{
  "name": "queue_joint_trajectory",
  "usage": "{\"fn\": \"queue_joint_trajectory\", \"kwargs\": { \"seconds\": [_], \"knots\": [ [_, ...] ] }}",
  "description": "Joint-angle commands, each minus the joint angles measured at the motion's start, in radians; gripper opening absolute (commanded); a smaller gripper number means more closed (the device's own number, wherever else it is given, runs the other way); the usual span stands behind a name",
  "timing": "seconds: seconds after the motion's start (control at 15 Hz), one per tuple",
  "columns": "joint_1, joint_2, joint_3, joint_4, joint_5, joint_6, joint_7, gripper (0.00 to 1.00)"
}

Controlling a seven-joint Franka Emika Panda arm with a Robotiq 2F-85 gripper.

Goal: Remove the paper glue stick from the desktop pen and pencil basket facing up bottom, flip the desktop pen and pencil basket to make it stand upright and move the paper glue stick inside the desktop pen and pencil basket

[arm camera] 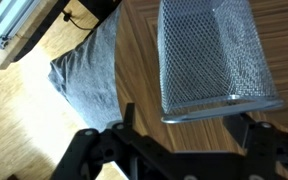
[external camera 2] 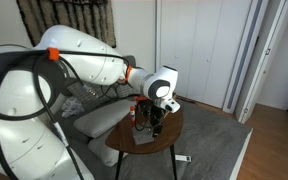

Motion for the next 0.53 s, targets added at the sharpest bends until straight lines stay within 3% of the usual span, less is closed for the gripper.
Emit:
{"fn": "queue_joint_trajectory", "kwargs": {
  "seconds": [0.0,0.47],
  "knots": [
    [-0.011,0.042,-0.014,0.054,0.068,-0.108,-0.05,0.59],
    [-0.015,0.028,-0.028,0.102,0.124,-0.205,-0.095,0.1]
  ]
}}
